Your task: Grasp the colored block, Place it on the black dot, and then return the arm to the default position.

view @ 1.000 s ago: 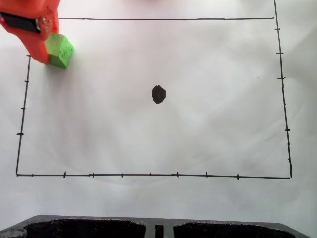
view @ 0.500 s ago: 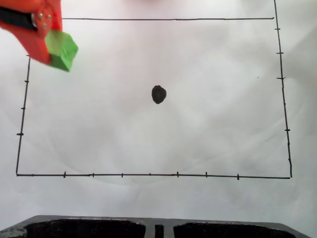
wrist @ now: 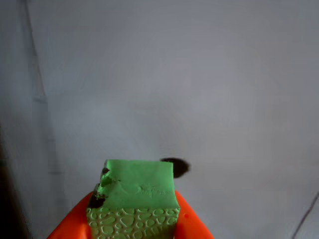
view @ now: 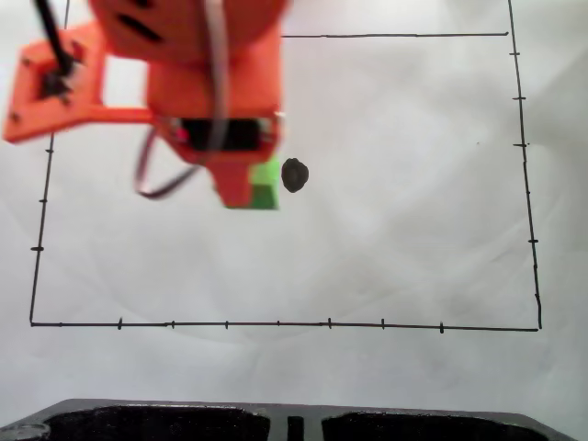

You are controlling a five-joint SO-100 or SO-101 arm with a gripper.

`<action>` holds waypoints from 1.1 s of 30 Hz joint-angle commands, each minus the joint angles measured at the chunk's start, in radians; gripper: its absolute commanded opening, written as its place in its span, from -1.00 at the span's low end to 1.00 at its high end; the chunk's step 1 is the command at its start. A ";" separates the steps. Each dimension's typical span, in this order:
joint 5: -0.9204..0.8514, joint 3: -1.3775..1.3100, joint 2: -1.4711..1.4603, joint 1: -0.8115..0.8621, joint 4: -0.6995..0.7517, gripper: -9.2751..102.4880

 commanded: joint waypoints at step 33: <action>-0.087 0.078 -0.156 -0.095 -0.106 -0.59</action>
